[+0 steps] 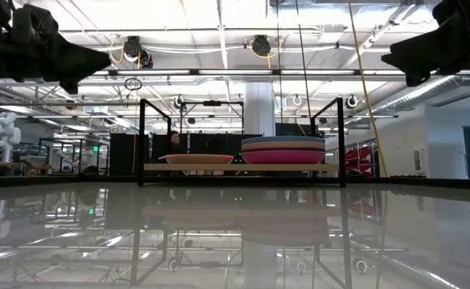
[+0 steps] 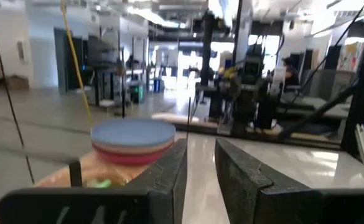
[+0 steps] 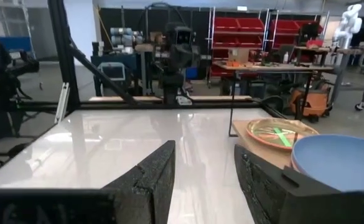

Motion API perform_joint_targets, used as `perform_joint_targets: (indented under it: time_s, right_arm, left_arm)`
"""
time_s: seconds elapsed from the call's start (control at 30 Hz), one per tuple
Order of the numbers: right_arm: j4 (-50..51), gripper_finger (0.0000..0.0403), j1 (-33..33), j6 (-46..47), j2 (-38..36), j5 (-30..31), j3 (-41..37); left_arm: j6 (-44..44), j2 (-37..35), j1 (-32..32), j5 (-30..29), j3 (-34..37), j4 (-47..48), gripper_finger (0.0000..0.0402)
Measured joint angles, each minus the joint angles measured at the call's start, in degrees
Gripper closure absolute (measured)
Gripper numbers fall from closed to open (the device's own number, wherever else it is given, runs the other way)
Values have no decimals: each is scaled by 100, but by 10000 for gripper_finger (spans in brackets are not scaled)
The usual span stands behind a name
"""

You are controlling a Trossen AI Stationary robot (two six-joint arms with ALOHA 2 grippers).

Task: Place and stack plates onto a shelf
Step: Return to Home Position

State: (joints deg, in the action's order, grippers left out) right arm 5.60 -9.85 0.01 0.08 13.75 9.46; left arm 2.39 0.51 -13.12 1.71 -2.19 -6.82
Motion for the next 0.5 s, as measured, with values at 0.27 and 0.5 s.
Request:
perform_joint_targets:
  time_s: [0.27,0.5]
  right_arm:
    - [-158,257,0,404,21,-9,-414]
    - [-202,257,0,655,36,-47,-577]
  left_arm:
    - [139,-19,2,-1,17,504,314]
    - [135,-19,2,-1,17,611,314]
